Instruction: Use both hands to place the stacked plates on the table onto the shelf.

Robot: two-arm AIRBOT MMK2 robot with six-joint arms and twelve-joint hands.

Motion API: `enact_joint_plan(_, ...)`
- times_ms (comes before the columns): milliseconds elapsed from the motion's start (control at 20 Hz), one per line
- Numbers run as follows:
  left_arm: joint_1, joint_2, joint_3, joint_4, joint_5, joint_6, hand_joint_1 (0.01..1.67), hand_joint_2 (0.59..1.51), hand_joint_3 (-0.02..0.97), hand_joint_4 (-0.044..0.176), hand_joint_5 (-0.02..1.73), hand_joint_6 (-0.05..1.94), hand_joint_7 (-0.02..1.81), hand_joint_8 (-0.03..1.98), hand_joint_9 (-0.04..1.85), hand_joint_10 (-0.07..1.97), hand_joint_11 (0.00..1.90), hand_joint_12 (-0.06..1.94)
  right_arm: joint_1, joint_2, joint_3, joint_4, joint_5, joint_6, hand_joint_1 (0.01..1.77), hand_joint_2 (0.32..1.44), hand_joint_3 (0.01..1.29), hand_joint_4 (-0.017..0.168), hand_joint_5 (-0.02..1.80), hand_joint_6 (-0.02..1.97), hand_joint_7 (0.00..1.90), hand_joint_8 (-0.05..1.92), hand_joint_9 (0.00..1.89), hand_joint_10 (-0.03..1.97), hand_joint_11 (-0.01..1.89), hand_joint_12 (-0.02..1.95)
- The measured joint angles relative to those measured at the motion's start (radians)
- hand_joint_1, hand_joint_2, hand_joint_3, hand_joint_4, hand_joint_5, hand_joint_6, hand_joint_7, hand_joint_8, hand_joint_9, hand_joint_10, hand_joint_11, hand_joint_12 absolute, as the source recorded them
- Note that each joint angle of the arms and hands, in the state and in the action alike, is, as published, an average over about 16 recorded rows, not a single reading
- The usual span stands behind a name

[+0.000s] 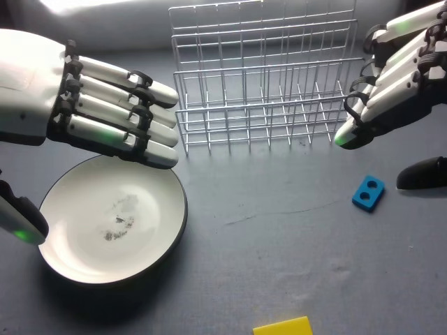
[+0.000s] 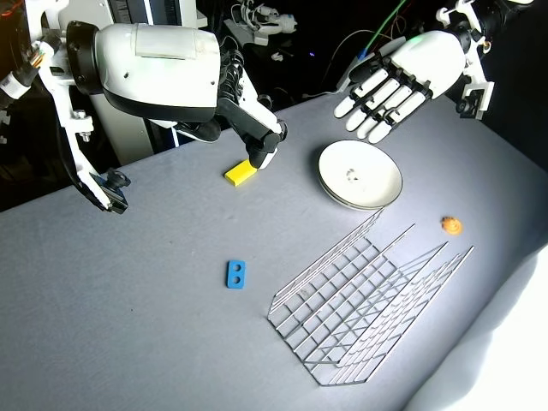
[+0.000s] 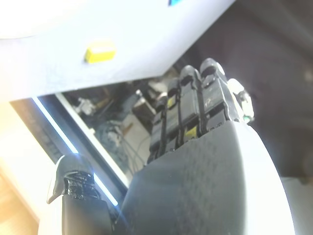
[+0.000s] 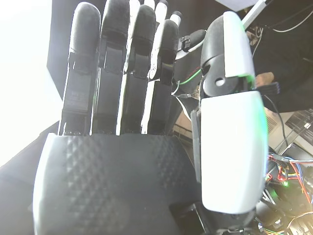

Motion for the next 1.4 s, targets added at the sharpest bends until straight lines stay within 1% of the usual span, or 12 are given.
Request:
enact_joint_plan(50,0.0,0.0,0.002,0.003,-0.002,0.002,0.08,1.05,0.05,0.011,0.03,0.0,0.05,0.0,0.05,0.01,0.02,0.01,0.0,0.0,0.0,-0.001,0.0,0.0,0.72,1.03,0.11,0.001,0.63,0.05,0.71,0.02,0.68,0.06,0.31,0.79)
enact_joint_plan(150,-0.001,-0.002,0.008,0.015,-0.008,0.008,0.07,1.052,0.046,0.01,0.03,0.0,0.05,0.0,0.05,0.01,0.02,0.01,0.0,0.0,0.0,-0.002,0.0,0.0,0.61,1.06,0.1,0.002,0.51,0.05,0.57,0.02,0.55,0.05,0.25,0.64)
enact_joint_plan(250,-0.002,-0.003,0.015,0.028,-0.016,0.015,0.06,1.054,0.043,0.009,0.03,0.0,0.04,0.0,0.04,0.01,0.02,0.01,-0.001,0.0,0.0,-0.003,0.0,0.0,0.57,1.06,0.08,0.002,0.44,0.04,0.48,0.02,0.47,0.04,0.21,0.54)
enact_joint_plan(450,0.0,-0.005,0.032,0.06,-0.031,0.037,0.05,1.055,0.04,0.007,0.03,0.0,0.03,0.0,0.03,0.01,0.02,0.01,-0.001,0.0,0.0,-0.007,0.0,0.0,0.67,1.05,0.07,0.002,0.31,0.04,0.35,0.02,0.34,0.03,0.15,0.38)
enact_joint_plan(600,0.011,-0.008,0.054,0.093,-0.049,0.066,0.02,1.059,0.03,0.002,0.02,0.0,0.02,0.0,0.02,0.01,0.02,0.01,-0.002,0.0,0.0,-0.012,0.0,-0.001,0.74,1.05,0.06,0.002,0.16,0.04,0.18,0.02,0.17,0.01,0.06,0.18)
enact_joint_plan(800,0.049,-0.009,0.077,0.125,-0.068,0.112,0.02,1.064,0.028,0.005,0.02,0.0,0.02,0.0,0.02,0.01,0.02,0.01,-0.002,-0.001,0.0,-0.021,-0.001,0.0,0.89,1.03,0.02,0.002,0.04,0.03,0.04,0.02,0.03,0.0,0.02,0.02)
enact_joint_plan(1000,0.11,-0.014,0.101,0.134,-0.076,0.158,0.02,1.066,0.028,0.005,0.02,0.0,0.02,0.0,0.02,0.01,0.02,0.01,-0.002,-0.001,0.0,-0.027,-0.003,0.0,1.15,0.98,0.01,0.002,0.02,0.03,0.02,0.02,0.02,0.0,0.02,0.0)
enact_joint_plan(1100,0.148,-0.019,0.114,0.128,-0.074,0.179,0.02,1.065,0.028,0.006,0.02,0.0,0.02,0.0,0.02,0.01,0.02,0.01,-0.002,-0.002,0.0,-0.031,-0.004,0.0,1.22,0.97,0.01,0.002,0.02,0.03,0.02,0.02,0.02,0.0,0.02,0.0)
enact_joint_plan(1250,0.207,-0.032,0.136,0.111,-0.066,0.202,0.02,1.065,0.027,0.006,0.02,0.0,0.02,0.0,0.02,0.01,0.02,0.01,-0.004,-0.004,0.0,-0.034,-0.006,0.001,1.24,0.97,0.01,0.002,0.02,0.03,0.02,0.02,0.02,0.0,0.02,0.0)
enact_joint_plan(1400,0.261,-0.051,0.162,0.091,-0.051,0.217,0.02,1.063,0.026,0.006,0.02,0.0,0.02,0.0,0.02,0.01,0.02,0.01,-0.005,-0.006,0.0,-0.036,-0.009,0.001,1.23,0.96,0.01,0.002,0.02,0.03,0.02,0.02,0.02,0.0,0.02,0.0)
